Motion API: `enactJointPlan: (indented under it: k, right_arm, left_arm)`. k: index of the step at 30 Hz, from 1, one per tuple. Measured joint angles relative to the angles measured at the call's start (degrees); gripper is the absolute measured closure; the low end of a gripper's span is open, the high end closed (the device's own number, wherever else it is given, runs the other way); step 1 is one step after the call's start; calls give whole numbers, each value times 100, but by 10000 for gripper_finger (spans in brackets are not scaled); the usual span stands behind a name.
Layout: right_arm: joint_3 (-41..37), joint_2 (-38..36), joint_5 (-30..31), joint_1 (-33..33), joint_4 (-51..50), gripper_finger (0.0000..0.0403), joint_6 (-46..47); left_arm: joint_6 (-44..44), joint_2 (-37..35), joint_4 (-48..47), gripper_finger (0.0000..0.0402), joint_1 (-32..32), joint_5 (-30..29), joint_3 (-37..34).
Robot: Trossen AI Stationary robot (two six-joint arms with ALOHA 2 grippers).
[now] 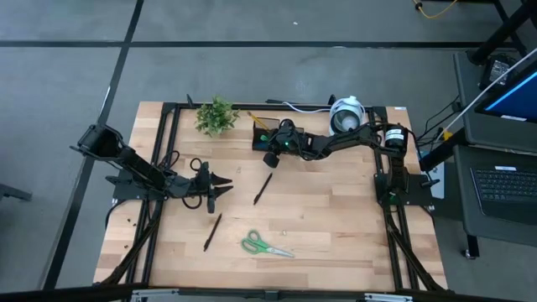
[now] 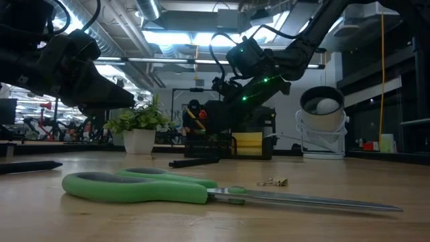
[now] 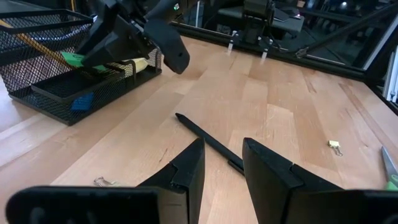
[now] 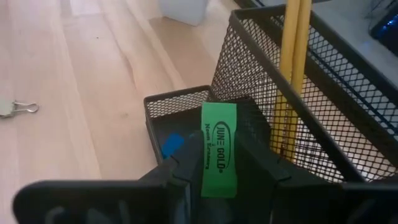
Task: Pick and place office supplies into organizer
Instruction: Put the green eraser into the black organizer, then put the bottom black pen into the black organizer
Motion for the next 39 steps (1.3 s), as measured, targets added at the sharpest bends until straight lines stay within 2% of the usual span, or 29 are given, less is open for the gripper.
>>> enactJointPlan:
  k: [6,18,23,27,29,32,36,39]
  right_arm:
    - [0,0,0,0,4,311,-133]
    - [2,-24,-2,12,142,223,38]
    - [205,-133,4,205,89,217,9]
    - [536,-272,-18,476,-116,217,-429]
    - [698,-341,89,595,-500,217,-564]
    - [793,-526,507,786,-1037,220,-581]
    - [796,-881,920,1067,-1625,243,-559]
    - [798,-1106,946,1289,-1985,270,-420]
  left_arm:
    - [-5,0,0,300,-1,0,0]
    - [-16,0,2,300,-2,2,-2]
    - [-17,0,-2,300,-11,82,67]
    - [316,-2,-154,300,-100,223,493]
    - [580,-2,-547,300,-193,212,820]
    - [732,-2,-1632,300,-334,199,1407]
    - [432,-2,-3965,300,-513,-113,2366]
    - [-102,0,-5765,300,-705,-266,3137]
